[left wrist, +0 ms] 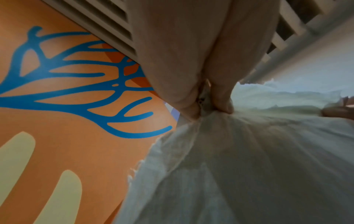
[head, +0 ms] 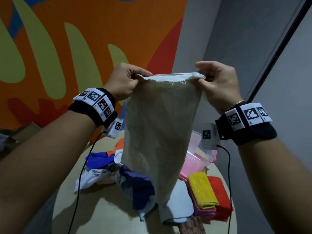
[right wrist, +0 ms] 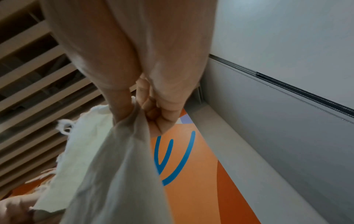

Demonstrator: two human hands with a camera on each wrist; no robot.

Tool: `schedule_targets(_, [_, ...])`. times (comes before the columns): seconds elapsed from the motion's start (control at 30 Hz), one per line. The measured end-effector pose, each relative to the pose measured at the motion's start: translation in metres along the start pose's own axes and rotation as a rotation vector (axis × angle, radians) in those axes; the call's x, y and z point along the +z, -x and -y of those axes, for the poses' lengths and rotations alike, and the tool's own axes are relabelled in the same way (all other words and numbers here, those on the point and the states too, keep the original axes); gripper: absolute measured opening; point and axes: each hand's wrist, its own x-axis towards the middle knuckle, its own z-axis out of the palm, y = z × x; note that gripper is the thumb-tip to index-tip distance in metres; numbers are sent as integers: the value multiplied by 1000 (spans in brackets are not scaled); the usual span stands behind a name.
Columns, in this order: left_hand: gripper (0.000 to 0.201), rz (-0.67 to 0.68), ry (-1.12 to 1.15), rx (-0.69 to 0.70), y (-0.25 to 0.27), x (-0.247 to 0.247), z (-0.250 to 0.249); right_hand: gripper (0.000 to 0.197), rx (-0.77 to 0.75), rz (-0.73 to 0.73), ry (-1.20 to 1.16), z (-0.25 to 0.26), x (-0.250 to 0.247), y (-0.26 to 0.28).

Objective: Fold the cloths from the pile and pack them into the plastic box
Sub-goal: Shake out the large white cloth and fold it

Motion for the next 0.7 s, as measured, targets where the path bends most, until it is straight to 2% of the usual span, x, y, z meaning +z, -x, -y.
schedule_targets(0.07, [47,32,-98,27,1,0,0,13,-5,-32,42,0,3,1])
schedule_targets(0.17, [47,54,-172,61,5,4,1,19,23,-19,146,-8,9,5])
schedule_targets(0.23, [42,43,-129,35,11,6,2,20,57,1,164,-13,18,14])
schedule_targets(0.33, [48,133,-9,-26,24,7,11,18,104,-6,73,-16,30,38])
schedule_targets(0.47, [55,70,8,-52,35,14,23,8,14,-79,67,-16,33,53])
schedule_targets(0.53, [54,106,15,-34,34,15,20,16,-19,-14,125,-13,30,50])
schedule_targets(0.63, [62,108,2,7,24,10,12,38,-80,-63,125,-5,20,40])
schedule_targets(0.7, [65,100,20,47,15,4,6,49,-106,-37,105,3,15,36])
